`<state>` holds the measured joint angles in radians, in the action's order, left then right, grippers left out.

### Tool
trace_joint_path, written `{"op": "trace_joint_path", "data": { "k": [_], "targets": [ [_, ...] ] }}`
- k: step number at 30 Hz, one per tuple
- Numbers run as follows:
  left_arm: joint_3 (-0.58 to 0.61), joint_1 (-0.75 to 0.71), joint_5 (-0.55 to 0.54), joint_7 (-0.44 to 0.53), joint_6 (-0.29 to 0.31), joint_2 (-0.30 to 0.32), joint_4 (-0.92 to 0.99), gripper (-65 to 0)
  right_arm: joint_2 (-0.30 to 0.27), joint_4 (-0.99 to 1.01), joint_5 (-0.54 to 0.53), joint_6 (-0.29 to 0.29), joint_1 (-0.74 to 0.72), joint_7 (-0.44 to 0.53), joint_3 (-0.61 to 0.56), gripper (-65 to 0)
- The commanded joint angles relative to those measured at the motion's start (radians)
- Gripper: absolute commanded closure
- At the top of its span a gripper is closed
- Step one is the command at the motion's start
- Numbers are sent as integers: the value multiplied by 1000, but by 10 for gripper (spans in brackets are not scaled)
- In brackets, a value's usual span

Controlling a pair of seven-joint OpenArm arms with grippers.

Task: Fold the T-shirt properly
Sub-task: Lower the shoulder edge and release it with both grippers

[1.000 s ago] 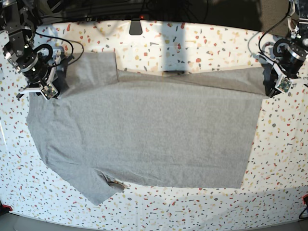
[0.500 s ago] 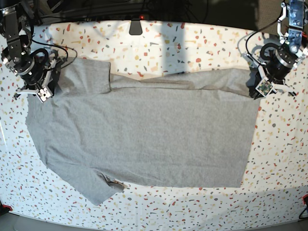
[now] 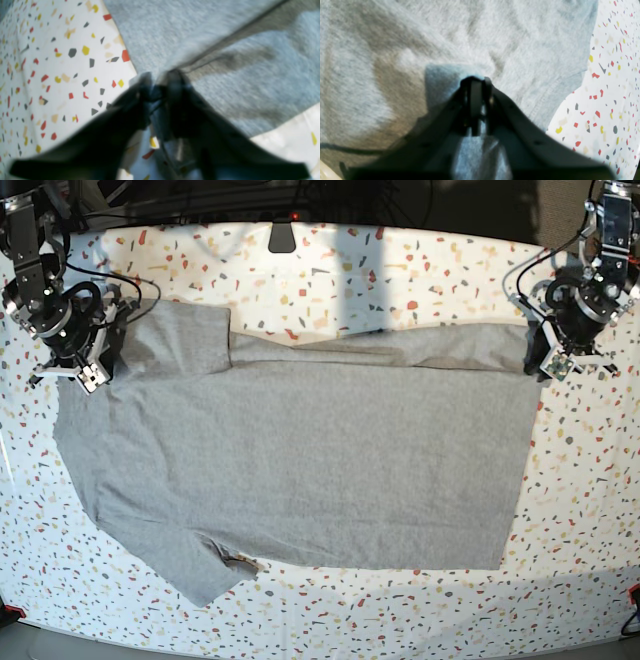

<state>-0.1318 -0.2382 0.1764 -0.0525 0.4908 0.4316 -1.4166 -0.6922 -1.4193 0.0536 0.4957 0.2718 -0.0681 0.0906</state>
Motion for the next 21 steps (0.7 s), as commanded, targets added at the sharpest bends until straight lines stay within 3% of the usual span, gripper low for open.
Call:
{"op": "trace_joint_path", "data": {
  "k": [1, 3, 10, 15, 21],
  "targets": [
    [-10, 6, -27, 15, -9, 15, -13, -207, -23, -11, -10, -6, -9, 15, 11, -146],
    [-11, 5, -59, 14, -19, 16, -22, -222, -22, -12, -14, -10, -9, 15, 14, -231],
    [-11, -14, -188, -49, -47, 37, -148, -222, -23, -85, -119, -12, -1, -23, 92, -235],
    [-11, -51, -249, -101, -96, 50, -270, -222, -23, -234, -117, 14, 73, -112, 164, -235],
    [-11, -131, -249, -97, -96, 51, -367, -222, -23, -420, -51, 14, 214, -219, 195, -235]
  ]
}}
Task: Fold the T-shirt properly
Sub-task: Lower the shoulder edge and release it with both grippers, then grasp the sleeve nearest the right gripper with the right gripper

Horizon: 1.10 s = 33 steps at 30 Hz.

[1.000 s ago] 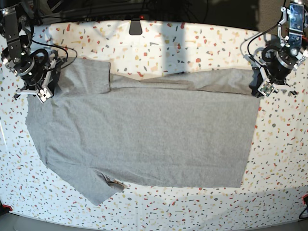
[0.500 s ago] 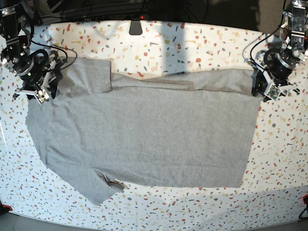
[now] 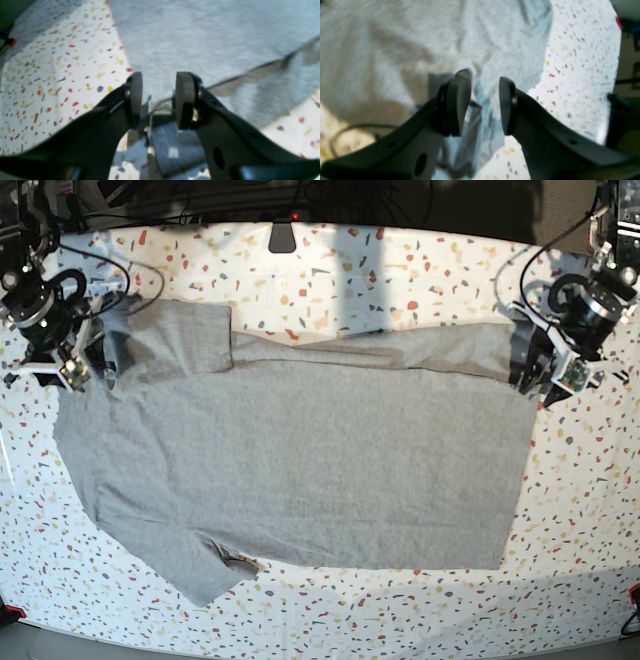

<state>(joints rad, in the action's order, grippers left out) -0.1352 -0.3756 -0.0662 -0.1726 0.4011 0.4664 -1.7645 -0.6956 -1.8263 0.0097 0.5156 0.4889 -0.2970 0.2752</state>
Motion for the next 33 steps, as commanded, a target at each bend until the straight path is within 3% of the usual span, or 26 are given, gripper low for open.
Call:
{"op": "trace_joint_path", "data": {
  "k": [1, 11, 17, 22, 27, 33],
  "targets": [
    [-8, -6, -6, 24, -6, 16, -23, -222, -19, -25, 18, -6, 21, 10, 11, -235],
    [-8, -90, -6, 45, -6, 13, -25, -222, -16, -34, 301, -6, 212, 17, 11, -235],
    [-8, -90, -6, 46, -6, -10, -25, -222, -16, -14, 387, -6, 215, 49, -11, -235],
    [-8, -90, -6, 45, -5, -29, -25, -222, -11, -13, 399, -3, 222, 51, -16, -235],
    [-8, -90, -6, 46, -5, -34, -25, -222, -11, -13, 445, 152, 224, 60, -16, -235],
    [-8, -90, -6, 45, -5, -34, -25, -221, -11, -13, 493, 163, 224, 179, -16, -235]
  ]
}}
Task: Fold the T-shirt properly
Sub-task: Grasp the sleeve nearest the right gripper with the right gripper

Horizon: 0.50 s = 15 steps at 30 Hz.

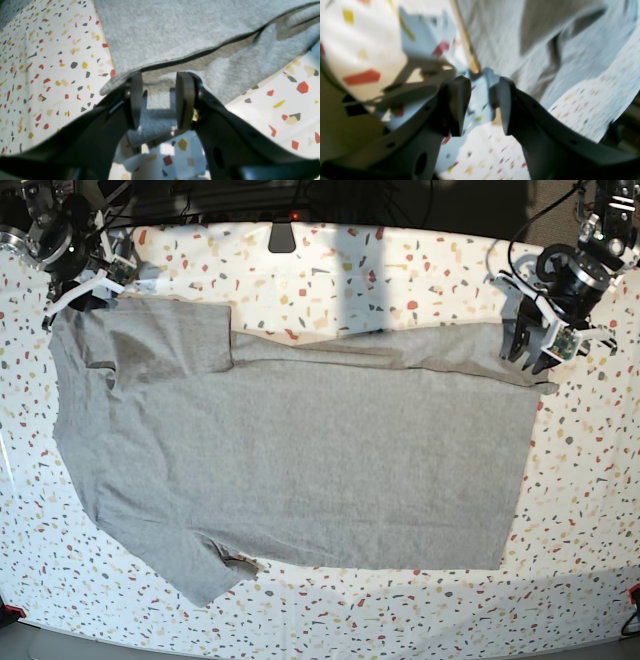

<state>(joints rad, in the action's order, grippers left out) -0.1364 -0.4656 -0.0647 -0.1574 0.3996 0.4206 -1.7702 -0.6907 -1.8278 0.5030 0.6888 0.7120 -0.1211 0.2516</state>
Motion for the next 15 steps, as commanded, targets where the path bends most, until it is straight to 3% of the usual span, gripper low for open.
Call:
{"op": "trace_joint_path", "data": {
  "k": [1, 11, 15],
  "targets": [
    [-7, 0, -7, 30, -4, 11, -19, -222, -16, -12, 17, -14, 0, 18, 8, -235],
    [-7, 0, -7, 30, -4, 11, -19, -222, -16, 17, 26, -15, 0, 42, 8, -235],
    [-7, 0, -7, 31, -4, 12, -19, -221, -16, 64, 96, -28, -14, 126, 0, -235]
  ]
}}
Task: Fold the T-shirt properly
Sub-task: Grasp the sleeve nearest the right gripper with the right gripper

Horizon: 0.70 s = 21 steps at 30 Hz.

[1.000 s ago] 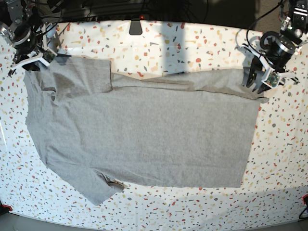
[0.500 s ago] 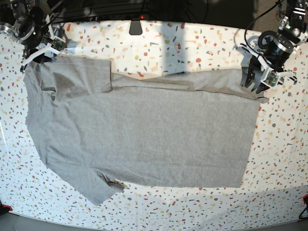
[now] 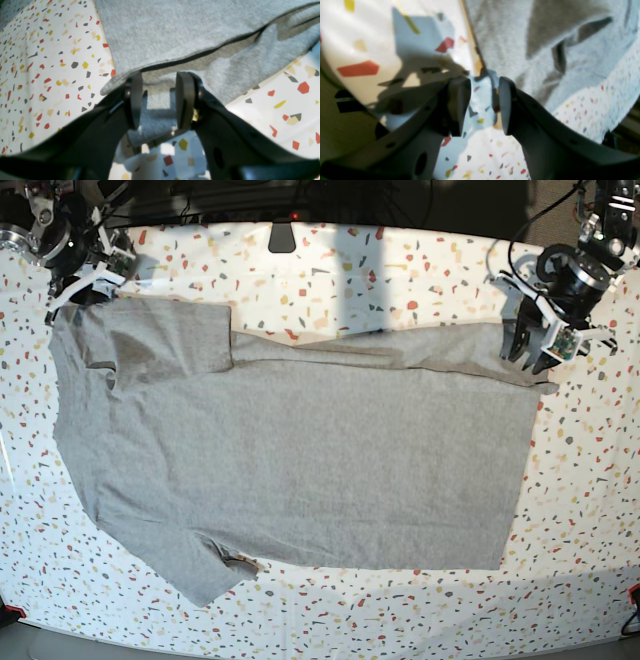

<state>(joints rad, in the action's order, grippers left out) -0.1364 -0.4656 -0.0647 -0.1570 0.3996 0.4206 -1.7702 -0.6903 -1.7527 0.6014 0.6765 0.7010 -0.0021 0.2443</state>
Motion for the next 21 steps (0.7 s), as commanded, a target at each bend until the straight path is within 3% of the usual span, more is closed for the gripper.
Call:
{"op": "trace_joint_path", "data": {
  "k": [1, 4, 11, 17, 21],
  "targets": [
    [-7, 0, -7, 30, -4, 11, -19, -222, -16, 0, 0, -31, -10, 7, -4, -235],
    [-7, 0, -7, 29, -3, 12, -19, -222, -16, 17, 2, -64, -41, -6, -58, -235],
    [-7, 0, -7, 22, -4, 12, -19, -222, -17, 40, 2, -64, -145, -132, -223, -234],
    [-7, 0, -7, 23, -3, 12, -19, -222, -26, 31, 0, -64, -157, -157, -238, -143],
    [-7, 0, -6, 23, -4, 12, -19, -222, -50, 13, -10, -63, -154, -219, -237, -144]
  ]
}}
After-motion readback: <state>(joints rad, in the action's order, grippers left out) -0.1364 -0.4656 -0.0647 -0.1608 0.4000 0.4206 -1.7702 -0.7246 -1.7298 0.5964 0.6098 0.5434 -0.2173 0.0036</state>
